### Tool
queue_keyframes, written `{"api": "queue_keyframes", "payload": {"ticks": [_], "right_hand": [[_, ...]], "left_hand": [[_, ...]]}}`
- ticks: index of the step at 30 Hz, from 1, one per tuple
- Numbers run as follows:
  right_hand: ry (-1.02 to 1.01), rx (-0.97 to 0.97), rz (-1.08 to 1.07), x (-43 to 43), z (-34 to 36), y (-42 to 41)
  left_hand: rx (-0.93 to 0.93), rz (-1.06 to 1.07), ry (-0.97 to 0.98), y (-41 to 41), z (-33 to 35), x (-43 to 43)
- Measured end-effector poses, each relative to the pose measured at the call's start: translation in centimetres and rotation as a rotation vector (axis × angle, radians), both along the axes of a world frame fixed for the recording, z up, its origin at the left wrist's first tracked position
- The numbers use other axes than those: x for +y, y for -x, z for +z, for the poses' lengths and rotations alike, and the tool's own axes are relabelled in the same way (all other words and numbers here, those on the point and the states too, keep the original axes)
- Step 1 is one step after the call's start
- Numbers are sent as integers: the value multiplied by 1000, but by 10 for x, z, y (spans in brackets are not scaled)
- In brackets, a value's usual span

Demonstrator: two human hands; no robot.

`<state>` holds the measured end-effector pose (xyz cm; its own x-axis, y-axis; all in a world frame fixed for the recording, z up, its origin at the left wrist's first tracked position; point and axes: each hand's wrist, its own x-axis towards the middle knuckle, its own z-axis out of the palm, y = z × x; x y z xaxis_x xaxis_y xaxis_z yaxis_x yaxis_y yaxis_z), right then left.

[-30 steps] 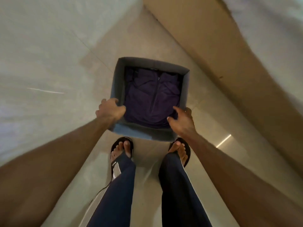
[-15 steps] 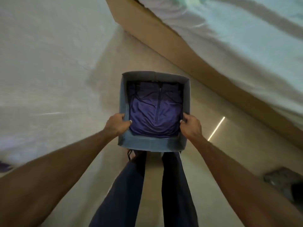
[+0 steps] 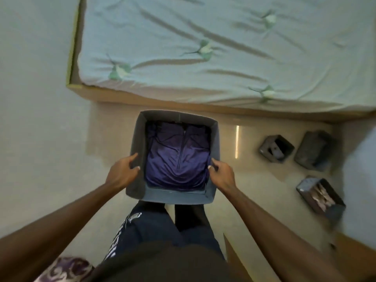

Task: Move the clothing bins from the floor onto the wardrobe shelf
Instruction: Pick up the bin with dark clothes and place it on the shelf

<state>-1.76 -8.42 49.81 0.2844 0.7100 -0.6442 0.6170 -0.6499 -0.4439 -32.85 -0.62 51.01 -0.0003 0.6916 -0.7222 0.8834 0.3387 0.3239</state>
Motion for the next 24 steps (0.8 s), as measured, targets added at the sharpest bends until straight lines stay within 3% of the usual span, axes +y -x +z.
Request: {"api": "queue_keyframes", "payload": {"ticks": [5, 15, 24], "right_hand": [[-71, -28, -235, -47, 56, -86], [-233, -182, -748, -136, 103, -248], [-343, -352, -1232, -246, 120, -349]], "left_hand": [[-44, -250, -99, -111, 60, 18], [-184, -691, -161, -364, 97, 43], [-304, -1171, -195, -613, 117, -10]]}}
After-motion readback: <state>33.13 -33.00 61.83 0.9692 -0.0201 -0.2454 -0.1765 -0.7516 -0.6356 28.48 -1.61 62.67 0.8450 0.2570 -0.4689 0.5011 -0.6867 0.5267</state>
